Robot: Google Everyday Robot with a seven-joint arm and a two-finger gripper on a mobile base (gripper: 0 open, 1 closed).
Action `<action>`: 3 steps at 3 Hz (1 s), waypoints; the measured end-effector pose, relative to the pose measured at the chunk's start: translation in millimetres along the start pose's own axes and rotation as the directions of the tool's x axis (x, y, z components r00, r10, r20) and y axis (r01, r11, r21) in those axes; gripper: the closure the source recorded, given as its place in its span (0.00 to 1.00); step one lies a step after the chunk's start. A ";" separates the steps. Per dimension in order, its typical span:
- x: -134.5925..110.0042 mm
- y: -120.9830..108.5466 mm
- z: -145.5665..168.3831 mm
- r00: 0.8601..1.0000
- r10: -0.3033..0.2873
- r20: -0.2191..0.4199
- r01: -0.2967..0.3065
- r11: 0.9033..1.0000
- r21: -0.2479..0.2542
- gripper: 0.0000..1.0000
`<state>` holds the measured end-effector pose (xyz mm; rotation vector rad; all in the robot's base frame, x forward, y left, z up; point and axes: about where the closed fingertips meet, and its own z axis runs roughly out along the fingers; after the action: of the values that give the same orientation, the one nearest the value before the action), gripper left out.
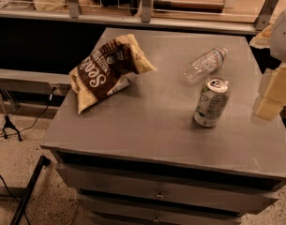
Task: Pick brown chip bag
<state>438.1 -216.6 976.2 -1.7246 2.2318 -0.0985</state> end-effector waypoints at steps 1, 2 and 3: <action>-0.7 -0.3 -0.4 1.000 -0.001 0.002 0.001 1.000 0.002 0.00; -24.3 -10.8 12.4 0.998 -0.042 0.041 0.042 0.999 -0.003 0.00; -64.3 -33.6 33.1 0.990 -0.071 0.118 0.072 0.997 -0.004 0.00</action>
Offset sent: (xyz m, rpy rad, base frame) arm 0.0438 0.0498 -0.0149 0.0635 -0.0092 0.1193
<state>493.3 -159.9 966.4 -1.7674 2.0893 -0.0035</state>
